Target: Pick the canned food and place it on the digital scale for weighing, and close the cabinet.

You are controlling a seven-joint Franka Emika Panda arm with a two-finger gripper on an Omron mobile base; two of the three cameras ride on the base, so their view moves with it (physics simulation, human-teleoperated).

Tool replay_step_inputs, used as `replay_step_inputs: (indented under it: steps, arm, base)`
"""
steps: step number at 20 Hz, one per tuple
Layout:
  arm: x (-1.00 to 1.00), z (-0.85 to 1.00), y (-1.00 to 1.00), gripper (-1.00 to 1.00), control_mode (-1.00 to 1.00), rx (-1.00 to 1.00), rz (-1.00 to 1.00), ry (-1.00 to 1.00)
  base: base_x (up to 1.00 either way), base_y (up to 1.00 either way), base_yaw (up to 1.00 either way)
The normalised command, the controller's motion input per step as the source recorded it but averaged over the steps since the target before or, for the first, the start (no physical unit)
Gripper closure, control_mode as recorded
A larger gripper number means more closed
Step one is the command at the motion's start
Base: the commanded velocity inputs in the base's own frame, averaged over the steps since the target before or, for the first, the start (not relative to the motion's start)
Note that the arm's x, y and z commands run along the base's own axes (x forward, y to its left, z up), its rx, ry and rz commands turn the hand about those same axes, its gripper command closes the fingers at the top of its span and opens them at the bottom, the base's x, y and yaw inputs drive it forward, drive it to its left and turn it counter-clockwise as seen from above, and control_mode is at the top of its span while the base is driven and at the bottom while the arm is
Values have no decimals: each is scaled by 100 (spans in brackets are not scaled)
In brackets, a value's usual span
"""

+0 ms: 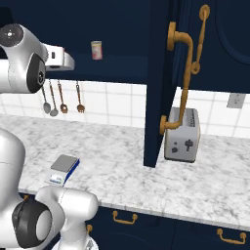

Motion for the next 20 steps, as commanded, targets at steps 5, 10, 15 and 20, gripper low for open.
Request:
replay_step_inputs:
  steps: [5, 10, 15, 20]
  arm:
    - [15, 43, 12, -100, -100, 2, 0, 0]
    - [34, 48, 16, -100, -100, 0, 0, 2]
    - [32, 38, 34, -100, -100, 0, 0, 1]
    - [56, 0, 19, -100, -100, 0, 0, 8]
  base:
    - [0, 0, 0]
    - [0, 0, 0]
    - [0, 0, 0]
    - [0, 0, 0]
